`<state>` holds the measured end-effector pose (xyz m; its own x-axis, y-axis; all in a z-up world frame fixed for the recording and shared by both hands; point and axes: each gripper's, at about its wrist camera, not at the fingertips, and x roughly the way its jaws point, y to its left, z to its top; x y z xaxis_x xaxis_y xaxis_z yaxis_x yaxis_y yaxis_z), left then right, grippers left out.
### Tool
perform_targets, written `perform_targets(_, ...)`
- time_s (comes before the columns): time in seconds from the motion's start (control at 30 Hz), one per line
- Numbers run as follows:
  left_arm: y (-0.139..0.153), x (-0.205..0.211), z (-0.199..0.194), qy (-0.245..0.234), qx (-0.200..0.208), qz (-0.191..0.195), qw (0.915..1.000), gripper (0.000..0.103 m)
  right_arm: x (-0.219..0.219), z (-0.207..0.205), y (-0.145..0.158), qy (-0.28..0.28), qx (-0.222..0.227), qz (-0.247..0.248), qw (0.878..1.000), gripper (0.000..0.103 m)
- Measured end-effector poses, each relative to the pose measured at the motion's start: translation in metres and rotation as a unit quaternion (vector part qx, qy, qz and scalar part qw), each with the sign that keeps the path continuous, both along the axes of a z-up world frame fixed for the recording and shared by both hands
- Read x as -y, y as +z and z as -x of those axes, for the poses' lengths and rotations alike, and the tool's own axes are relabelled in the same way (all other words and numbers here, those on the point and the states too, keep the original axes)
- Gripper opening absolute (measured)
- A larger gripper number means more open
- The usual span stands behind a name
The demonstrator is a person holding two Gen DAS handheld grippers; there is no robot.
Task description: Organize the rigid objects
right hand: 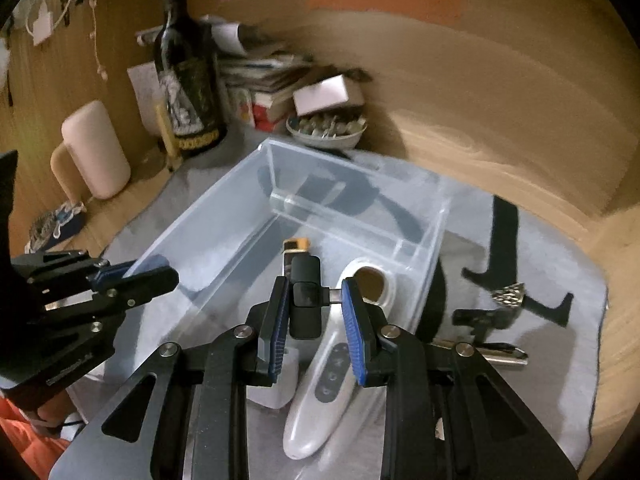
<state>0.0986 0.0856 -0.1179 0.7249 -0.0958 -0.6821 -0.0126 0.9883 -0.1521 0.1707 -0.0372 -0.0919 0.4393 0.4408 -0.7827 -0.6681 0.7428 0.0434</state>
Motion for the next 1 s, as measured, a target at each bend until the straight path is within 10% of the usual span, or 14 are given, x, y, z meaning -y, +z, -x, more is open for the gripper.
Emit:
perform_targets(0.37, 0.0, 0.0, 0.0, 0.0, 0.0, 0.001, 1.0, 0.01, -0.005, -0.001, -0.007, 0.011, -0.014, 0.008, 1.0, 0.025)
perform_targets(0.73, 0.0, 0.0, 0.0, 0.003, -0.003, -0.002, 1.0, 0.01, 0.02, 0.012, 0.021, -0.014, 0.045, -0.013, 0.999, 0.062)
perform_targets(1.0, 0.002, -0.001, 0.0, 0.004, -0.004, -0.002, 1.0, 0.01, 0.071, 0.008, 0.034, -0.09, 0.073, -0.018, 0.993, 0.063)
